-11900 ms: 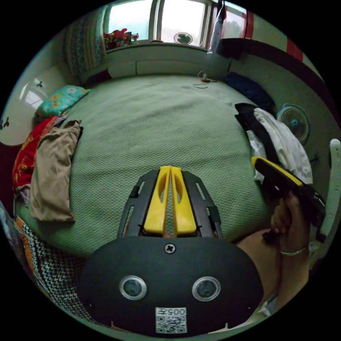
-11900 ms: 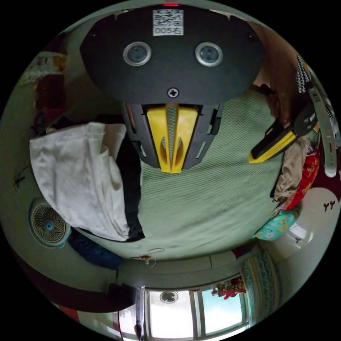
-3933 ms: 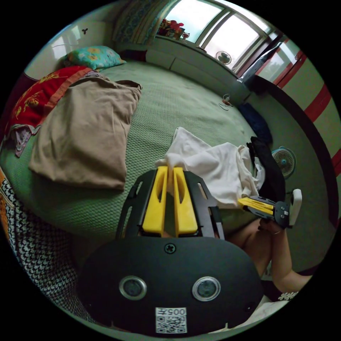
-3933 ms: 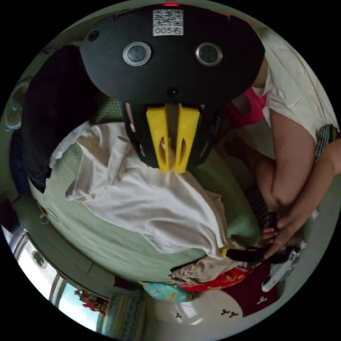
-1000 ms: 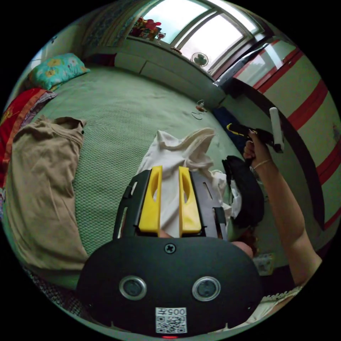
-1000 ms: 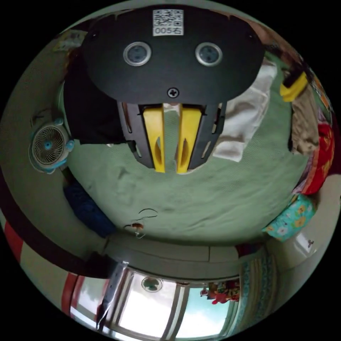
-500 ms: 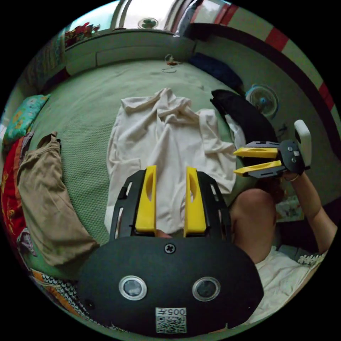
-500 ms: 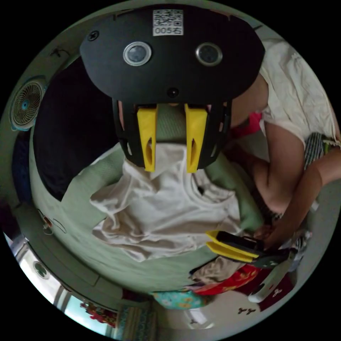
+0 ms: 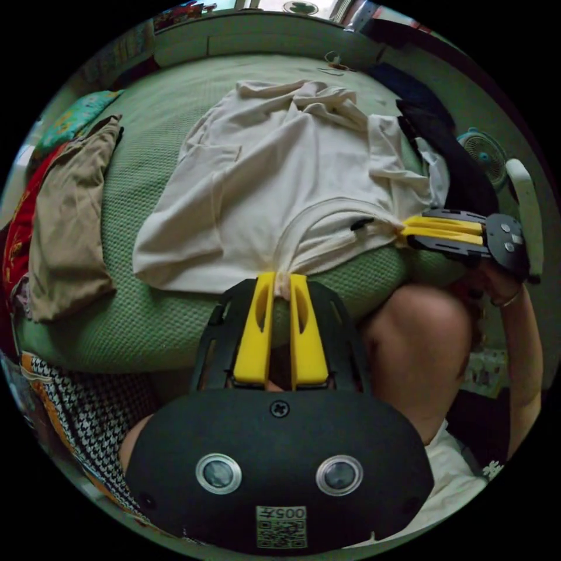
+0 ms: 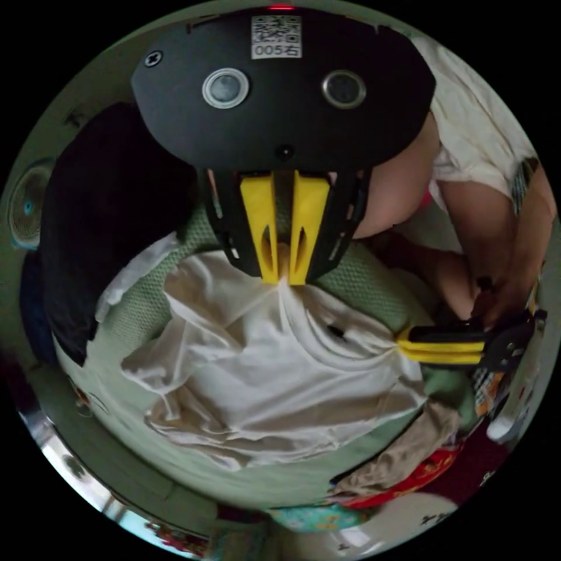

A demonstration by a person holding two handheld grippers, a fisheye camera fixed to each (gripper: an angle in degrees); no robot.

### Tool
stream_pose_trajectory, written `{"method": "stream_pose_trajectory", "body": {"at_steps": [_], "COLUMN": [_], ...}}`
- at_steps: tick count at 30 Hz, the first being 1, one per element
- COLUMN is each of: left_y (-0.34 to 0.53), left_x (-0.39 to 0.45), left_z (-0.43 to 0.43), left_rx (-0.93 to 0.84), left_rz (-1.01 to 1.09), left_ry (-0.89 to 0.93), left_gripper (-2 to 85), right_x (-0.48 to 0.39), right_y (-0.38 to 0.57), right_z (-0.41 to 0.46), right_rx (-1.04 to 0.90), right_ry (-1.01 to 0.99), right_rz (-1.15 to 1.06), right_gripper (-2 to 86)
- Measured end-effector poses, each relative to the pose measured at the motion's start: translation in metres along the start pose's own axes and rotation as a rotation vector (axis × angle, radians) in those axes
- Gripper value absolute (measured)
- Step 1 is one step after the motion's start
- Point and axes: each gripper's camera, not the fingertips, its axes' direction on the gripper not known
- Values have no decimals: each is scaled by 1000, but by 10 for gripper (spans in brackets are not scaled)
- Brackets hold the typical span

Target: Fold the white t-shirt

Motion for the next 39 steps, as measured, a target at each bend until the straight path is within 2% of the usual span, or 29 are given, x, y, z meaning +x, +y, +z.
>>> {"method": "stream_pose_trajectory", "body": {"at_steps": [6, 10, 17, 19, 24, 26, 29, 34, 37, 39], "left_y": [20, 39, 67, 77, 95, 98, 99, 88, 74, 62], "left_x": [5, -2, -13, -16, -29, -33, -35, -36, -37, -37], "left_z": [-74, -123, -151, -148, -146, -148, -153, -163, -167, -171], "left_rx": [182, 285, 320, 296, 297, 296, 299, 304, 299, 293], "left_rz": [-4, -40, -106, -126, -172, -182, -183, -176, -177, -178], "left_ry": [-59, -75, -70, -98, -23, -16, -8, 15, 13, 8], "left_gripper": [28, 26, 25, 25, 23, 22, 20, 12, 6, 7], "right_x": [7, -24, -121, -132, -97, -60, -9, 24, 24, 22], "right_y": [16, 27, 28, 24, 14, 2, -13, -28, -23, -14], "right_z": [-45, -74, -84, -84, -89, -83, -65, -14, 13, 9], "right_rx": [125, 153, 122, 84, 160, 172, 164, 14, -87, -50], "right_ry": [-193, -364, -510, -520, -403, -273, -129, 30, 143, 155], "right_rz": [-1, -131, -359, -364, -262, -141, 65, 250, 305, 299], "right_gripper": [-10, -10, -2, 11, 78, 117, 131, 114, 49, 14]}}
